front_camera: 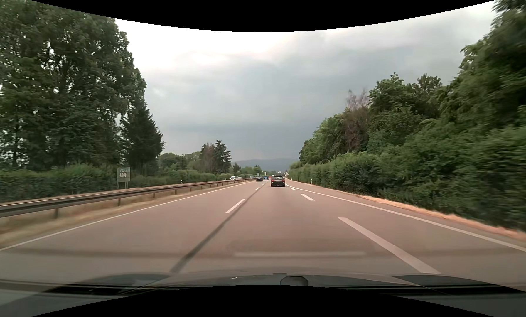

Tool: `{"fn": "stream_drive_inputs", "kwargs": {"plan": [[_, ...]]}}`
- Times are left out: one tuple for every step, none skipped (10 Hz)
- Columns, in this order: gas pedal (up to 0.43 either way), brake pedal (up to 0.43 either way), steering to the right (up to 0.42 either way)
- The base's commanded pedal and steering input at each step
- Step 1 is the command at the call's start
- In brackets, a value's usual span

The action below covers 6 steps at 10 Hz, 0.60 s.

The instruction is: Follow the waypoints while adhering to traffic rules and regulations

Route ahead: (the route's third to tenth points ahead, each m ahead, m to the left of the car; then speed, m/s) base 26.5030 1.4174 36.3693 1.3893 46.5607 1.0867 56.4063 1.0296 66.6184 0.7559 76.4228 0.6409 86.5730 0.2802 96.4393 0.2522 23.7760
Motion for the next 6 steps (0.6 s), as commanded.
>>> {"fn": "stream_drive_inputs", "kwargs": {"plan": [[0.079,0.0,0.001],[0.079,0.0,0.001],[0.079,0.0,0.001],[0.079,0.0,0.001],[0.087,0.0,0.001],[0.098,0.0,0.001]]}}
